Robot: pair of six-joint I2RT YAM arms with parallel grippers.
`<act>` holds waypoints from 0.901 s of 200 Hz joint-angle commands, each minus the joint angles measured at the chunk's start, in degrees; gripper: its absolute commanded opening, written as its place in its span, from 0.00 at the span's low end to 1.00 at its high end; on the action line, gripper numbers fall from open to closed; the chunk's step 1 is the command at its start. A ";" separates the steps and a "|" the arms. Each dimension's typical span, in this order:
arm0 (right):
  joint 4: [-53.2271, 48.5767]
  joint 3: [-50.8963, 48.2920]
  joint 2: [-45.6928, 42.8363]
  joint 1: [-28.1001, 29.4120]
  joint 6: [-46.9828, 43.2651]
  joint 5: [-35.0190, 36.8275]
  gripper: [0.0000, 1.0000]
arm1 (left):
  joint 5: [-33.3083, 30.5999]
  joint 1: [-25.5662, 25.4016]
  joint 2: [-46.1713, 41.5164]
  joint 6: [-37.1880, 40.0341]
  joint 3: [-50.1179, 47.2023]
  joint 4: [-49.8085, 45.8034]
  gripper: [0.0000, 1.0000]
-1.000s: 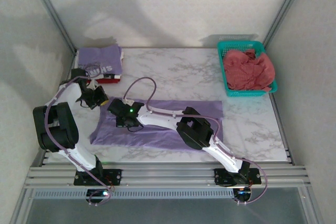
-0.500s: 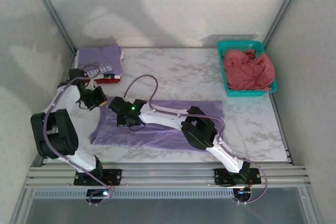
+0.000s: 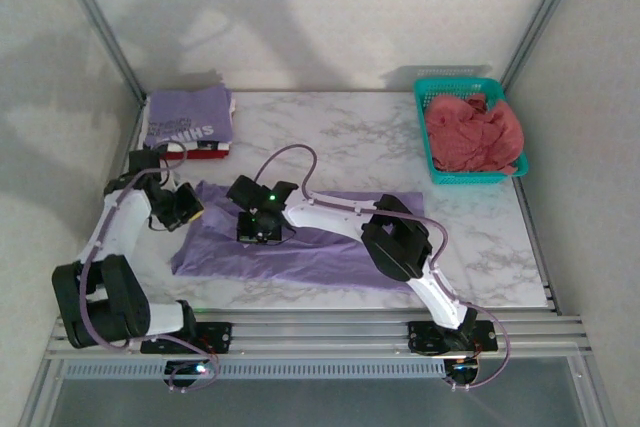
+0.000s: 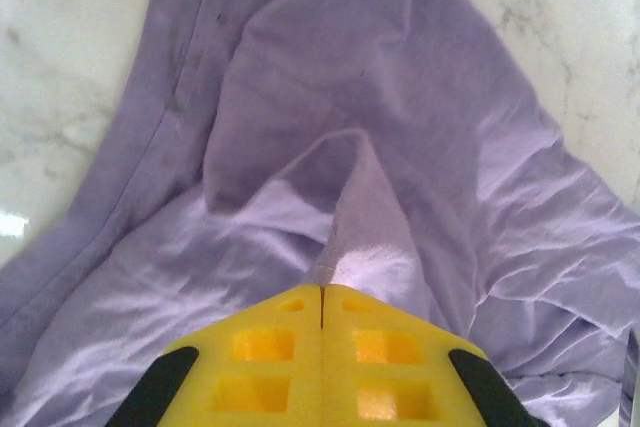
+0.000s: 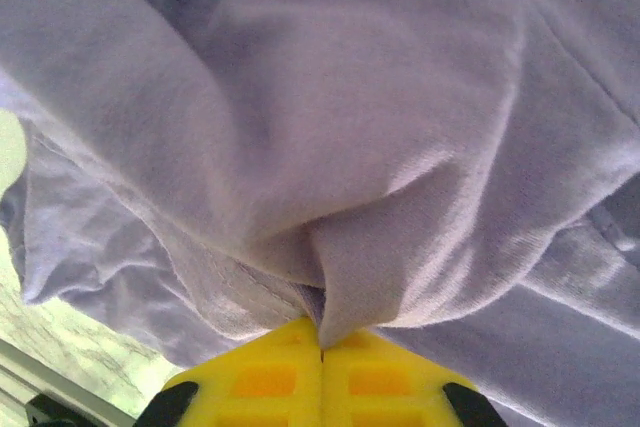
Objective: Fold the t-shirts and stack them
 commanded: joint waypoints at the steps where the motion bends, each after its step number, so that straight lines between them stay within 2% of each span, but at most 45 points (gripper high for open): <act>1: -1.96 -1.57 -3.89 -0.12 -1.36 -4.56 0.00 | -2.16 -0.72 -3.32 -2.93 -2.35 -3.39 0.00; 73: 2.40 -8.45 -7.28 -0.54 -2.13 -11.23 0.00 | -7.83 -0.82 -13.10 -6.21 -8.68 -10.44 0.00; 84: 2.57 -8.99 -7.11 -0.65 -2.38 -12.23 0.00 | -8.78 -0.73 -14.12 -6.62 -10.23 -10.59 0.12; 103: 0.35 -8.99 -6.85 -0.91 -4.22 -11.71 0.00 | -7.22 -0.73 -15.56 -7.89 -12.59 -10.32 0.17; 111: -0.70 -9.17 -7.20 -1.21 -5.06 -10.88 0.09 | -7.31 -0.83 -16.35 -8.22 -12.99 -10.78 0.24; 120: -1.78 -9.72 -8.16 -1.53 -6.01 -9.88 0.19 | -8.00 -0.80 -17.34 -8.49 -12.97 -11.82 0.25; 133: -2.70 -10.41 -9.84 -1.95 -6.93 -8.37 0.28 | -8.91 -0.81 -18.96 -8.50 -12.43 -14.06 0.26; 159: -4.41 -11.54 -13.76 -3.13 -8.50 -6.63 0.31 | -9.31 -0.82 -20.15 -8.82 -10.86 -15.65 0.31; 171: -5.60 -12.17 -15.77 -3.81 -9.34 -4.55 0.31 | -7.65 -0.97 -19.17 -9.45 -10.01 -13.91 0.30; 180: -6.57 -12.71 -17.18 -4.60 -10.29 -2.59 0.31 | -6.38 -1.66 -18.27 -10.46 -9.17 -11.76 0.25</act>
